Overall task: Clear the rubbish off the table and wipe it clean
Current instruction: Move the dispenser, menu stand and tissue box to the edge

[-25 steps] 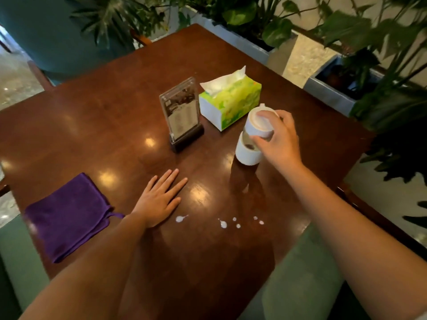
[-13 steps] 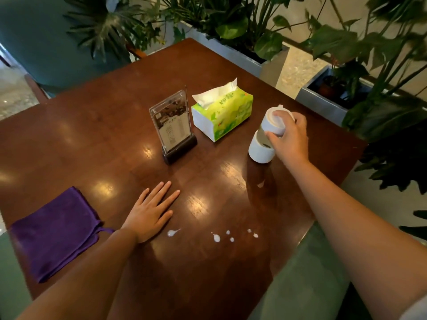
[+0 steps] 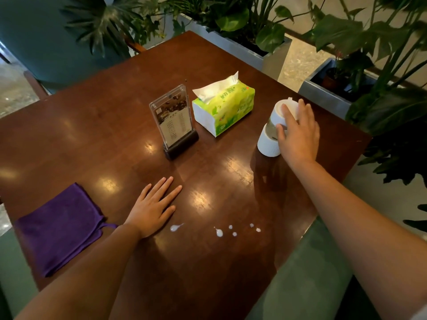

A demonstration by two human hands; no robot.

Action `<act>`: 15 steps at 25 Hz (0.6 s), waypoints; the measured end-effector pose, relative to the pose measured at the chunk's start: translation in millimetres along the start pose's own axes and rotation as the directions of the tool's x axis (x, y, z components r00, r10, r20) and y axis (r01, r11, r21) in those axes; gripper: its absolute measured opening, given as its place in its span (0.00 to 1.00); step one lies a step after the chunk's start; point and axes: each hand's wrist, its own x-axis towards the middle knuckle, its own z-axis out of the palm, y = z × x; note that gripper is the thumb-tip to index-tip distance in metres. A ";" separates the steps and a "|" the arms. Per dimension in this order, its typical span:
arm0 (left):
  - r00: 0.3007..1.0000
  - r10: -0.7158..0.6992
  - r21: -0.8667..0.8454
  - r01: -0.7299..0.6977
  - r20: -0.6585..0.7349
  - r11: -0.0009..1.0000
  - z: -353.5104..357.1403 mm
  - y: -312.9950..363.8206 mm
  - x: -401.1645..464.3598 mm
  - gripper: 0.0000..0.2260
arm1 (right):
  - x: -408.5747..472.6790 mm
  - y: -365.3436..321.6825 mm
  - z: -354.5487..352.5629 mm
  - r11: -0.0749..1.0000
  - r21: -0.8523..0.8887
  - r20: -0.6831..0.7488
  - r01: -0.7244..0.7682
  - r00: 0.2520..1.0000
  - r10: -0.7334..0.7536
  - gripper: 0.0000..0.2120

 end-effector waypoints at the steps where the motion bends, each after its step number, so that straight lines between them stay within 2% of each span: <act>1: 1.000 0.006 -0.001 -0.006 -0.001 1.000 -1.1 -0.4 0.4 0.27 | -0.2 -1.9 -0.5 1.000 -0.023 -0.007 0.004 1.000 -0.004 0.21; 4: 0.997 0.056 0.015 -0.055 -0.044 0.998 -10.2 -5.7 7.3 0.26 | -2.4 -8.7 0.1 0.999 -0.041 -0.004 -0.025 1.000 0.025 0.22; 8: 0.975 0.214 0.020 -0.213 -0.054 0.977 -20.0 6.5 44.6 0.24 | -4.8 -17.9 0.4 0.996 -0.066 -0.035 -0.060 0.998 0.058 0.22; 10: 0.969 0.244 0.003 -0.244 -0.030 0.970 -20.0 22.0 67.8 0.25 | -9.5 -29.7 2.4 0.996 -0.085 -0.064 0.005 0.998 -0.011 0.23; 12: 0.968 0.247 0.004 -0.247 -0.034 0.969 -17.6 32.3 85.1 0.25 | -17.0 -49.5 8.3 0.988 -0.059 -0.052 0.141 0.988 -0.144 0.23; 15: 0.969 0.238 0.008 -0.238 -0.073 0.971 -11.5 35.2 96.1 0.26 | -14.6 -92.0 16.8 0.932 0.167 0.071 0.321 0.939 -0.336 0.29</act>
